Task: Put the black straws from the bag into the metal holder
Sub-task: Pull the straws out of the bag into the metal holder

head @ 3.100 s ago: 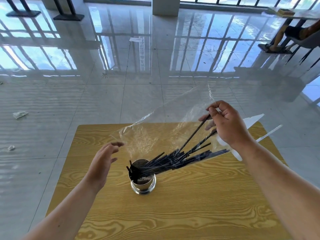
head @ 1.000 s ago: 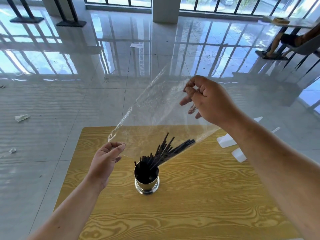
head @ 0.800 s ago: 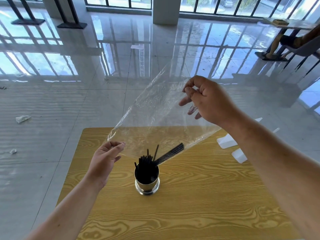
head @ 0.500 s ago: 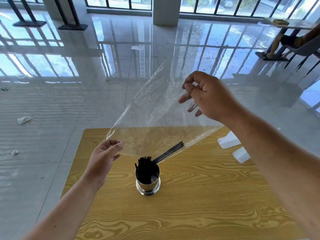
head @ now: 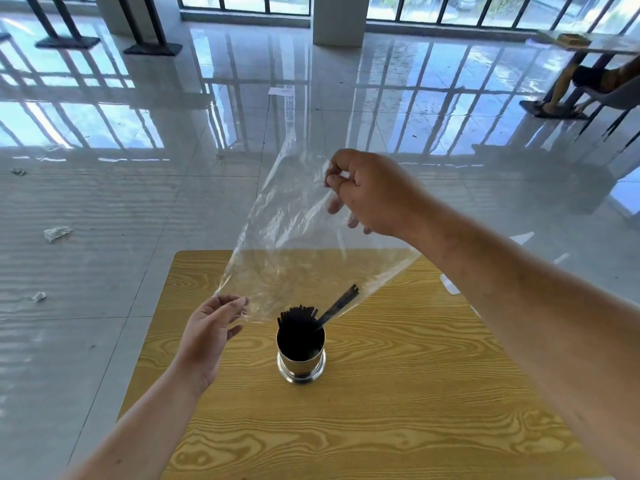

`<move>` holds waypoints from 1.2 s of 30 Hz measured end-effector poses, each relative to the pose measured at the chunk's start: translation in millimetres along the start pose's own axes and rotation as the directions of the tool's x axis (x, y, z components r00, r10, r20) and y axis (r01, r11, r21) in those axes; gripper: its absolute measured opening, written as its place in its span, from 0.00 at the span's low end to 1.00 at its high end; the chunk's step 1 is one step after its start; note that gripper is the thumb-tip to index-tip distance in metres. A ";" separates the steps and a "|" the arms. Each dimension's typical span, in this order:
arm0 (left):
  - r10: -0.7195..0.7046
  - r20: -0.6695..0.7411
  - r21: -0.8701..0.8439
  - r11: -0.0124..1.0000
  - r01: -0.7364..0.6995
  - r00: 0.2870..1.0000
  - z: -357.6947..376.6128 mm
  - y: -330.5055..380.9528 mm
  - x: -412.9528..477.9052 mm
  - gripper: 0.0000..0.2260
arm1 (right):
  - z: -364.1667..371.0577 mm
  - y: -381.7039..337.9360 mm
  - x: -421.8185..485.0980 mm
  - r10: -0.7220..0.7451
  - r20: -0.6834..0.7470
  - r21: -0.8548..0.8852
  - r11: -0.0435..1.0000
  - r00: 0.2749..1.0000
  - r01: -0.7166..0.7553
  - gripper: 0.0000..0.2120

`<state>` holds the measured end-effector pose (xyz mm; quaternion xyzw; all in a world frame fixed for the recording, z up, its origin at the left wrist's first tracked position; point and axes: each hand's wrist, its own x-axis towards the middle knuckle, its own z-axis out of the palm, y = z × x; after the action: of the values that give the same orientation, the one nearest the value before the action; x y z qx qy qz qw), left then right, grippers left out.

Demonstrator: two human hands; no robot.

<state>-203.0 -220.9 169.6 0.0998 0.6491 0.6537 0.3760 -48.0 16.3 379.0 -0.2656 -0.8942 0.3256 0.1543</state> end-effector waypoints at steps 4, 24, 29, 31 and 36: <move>-0.018 -0.019 -0.030 0.999 0.017 1.000 -3.8 -4.2 -0.7 0.09 | 1.7 -9.0 3.1 -0.020 -0.009 0.009 1.000 1.000 0.021 0.07; 0.068 0.039 -0.056 0.996 -0.066 0.997 -1.3 34.9 0.8 0.05 | -47.3 -38.2 9.7 0.015 -0.009 -0.033 0.999 1.000 -0.015 0.06; 0.097 0.069 -0.050 0.994 -0.094 0.993 6.6 48.5 5.7 0.10 | -65.8 -33.6 5.9 0.002 -0.064 -0.034 0.999 0.998 -0.005 0.06; 0.109 0.076 -0.042 0.993 -0.106 0.991 10.4 49.2 7.6 0.10 | -73.2 -29.2 3.3 0.013 -0.076 -0.025 1.000 0.997 -0.015 0.06; 0.115 0.049 -0.036 0.993 -0.113 0.992 17.3 42.9 14.4 0.22 | -82.1 -15.5 -3.7 0.039 -0.093 0.014 0.999 0.995 -0.038 0.07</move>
<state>-217.9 -193.3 206.5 0.1471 0.6216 0.6821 0.3560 -13.9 45.2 449.7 -0.2968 -0.8787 0.3214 0.1912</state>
